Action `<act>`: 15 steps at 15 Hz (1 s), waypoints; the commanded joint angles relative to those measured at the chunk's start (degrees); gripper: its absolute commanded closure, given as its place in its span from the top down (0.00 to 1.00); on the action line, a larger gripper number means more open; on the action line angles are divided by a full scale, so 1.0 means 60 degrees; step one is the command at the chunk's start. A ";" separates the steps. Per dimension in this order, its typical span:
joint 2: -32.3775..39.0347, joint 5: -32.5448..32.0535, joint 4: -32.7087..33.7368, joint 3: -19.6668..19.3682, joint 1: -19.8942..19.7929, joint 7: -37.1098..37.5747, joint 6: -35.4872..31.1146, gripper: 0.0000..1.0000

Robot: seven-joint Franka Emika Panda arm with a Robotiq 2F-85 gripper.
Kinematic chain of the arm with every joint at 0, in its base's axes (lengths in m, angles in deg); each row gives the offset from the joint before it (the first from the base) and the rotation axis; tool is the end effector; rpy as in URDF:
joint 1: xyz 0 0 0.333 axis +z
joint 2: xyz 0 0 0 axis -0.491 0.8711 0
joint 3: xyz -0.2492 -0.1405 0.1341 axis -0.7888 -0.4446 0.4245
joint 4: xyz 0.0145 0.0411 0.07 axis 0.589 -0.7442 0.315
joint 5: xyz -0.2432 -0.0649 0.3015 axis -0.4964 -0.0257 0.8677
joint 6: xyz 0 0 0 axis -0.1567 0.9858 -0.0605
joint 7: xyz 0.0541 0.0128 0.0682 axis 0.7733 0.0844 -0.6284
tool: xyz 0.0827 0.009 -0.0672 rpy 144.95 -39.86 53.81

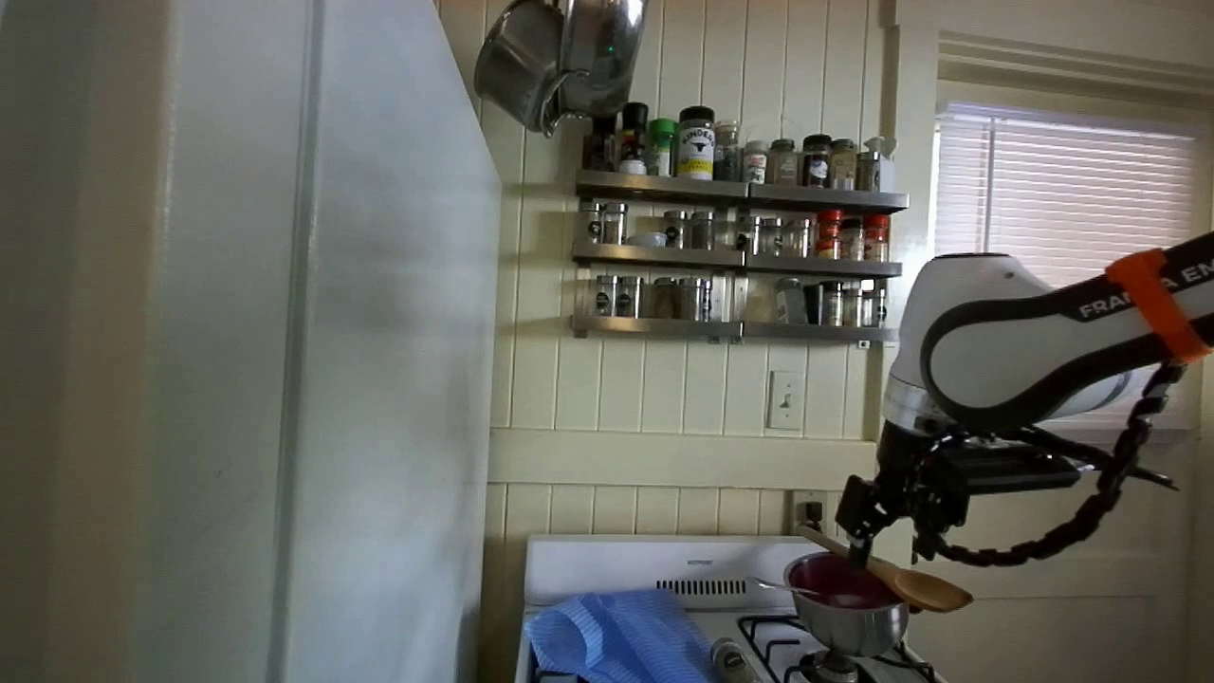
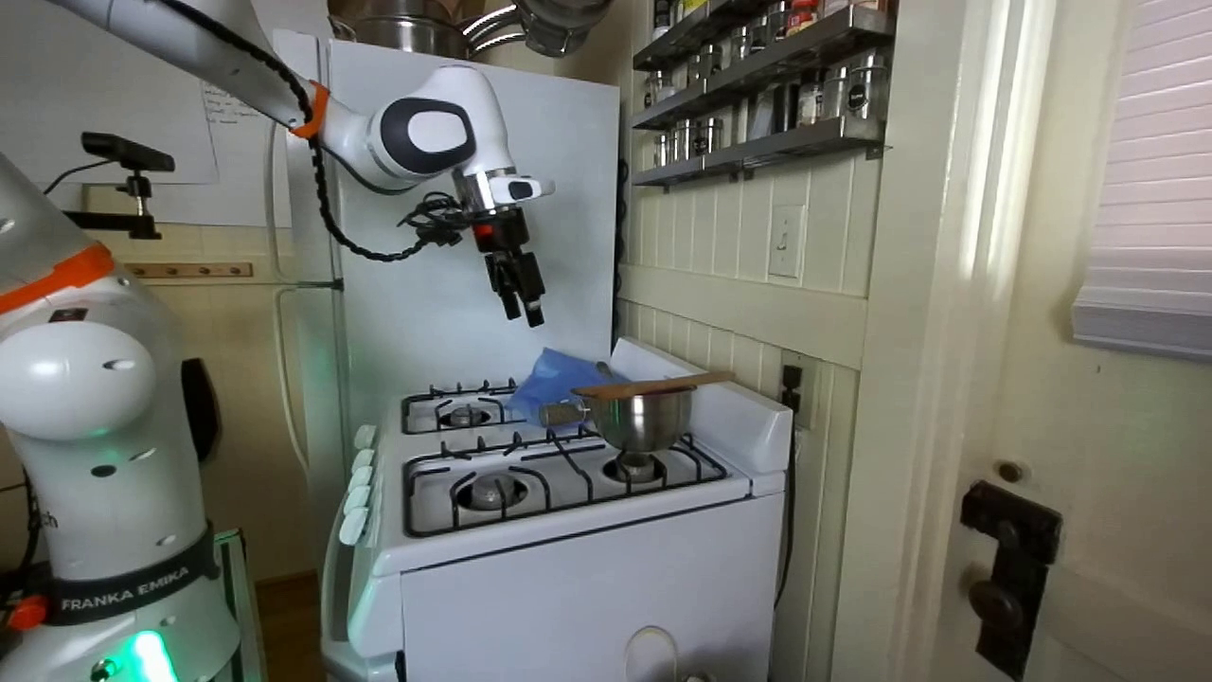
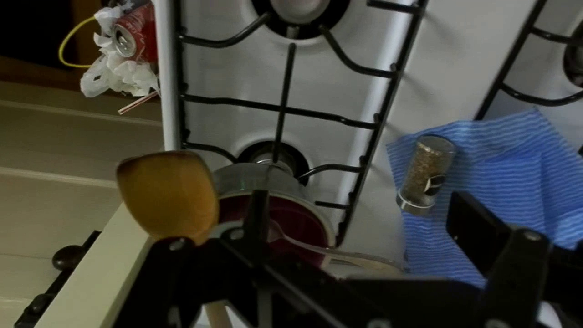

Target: Pick up the glass jar from the stovetop and put it in the silver bowl.

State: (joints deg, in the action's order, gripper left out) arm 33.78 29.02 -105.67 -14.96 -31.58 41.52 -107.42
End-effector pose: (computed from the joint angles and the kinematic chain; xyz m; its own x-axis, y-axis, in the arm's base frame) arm 0.4035 0.0229 0.4826 0.9584 -0.1093 0.2637 -0.1267 -0.9907 0.0497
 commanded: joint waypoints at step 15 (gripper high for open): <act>0.4341 0.1972 0.1987 0.0080 0.0980 0.0111 -0.1595 1.00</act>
State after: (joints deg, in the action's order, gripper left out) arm 50.56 38.97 -99.57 -14.87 -26.99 41.78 -114.95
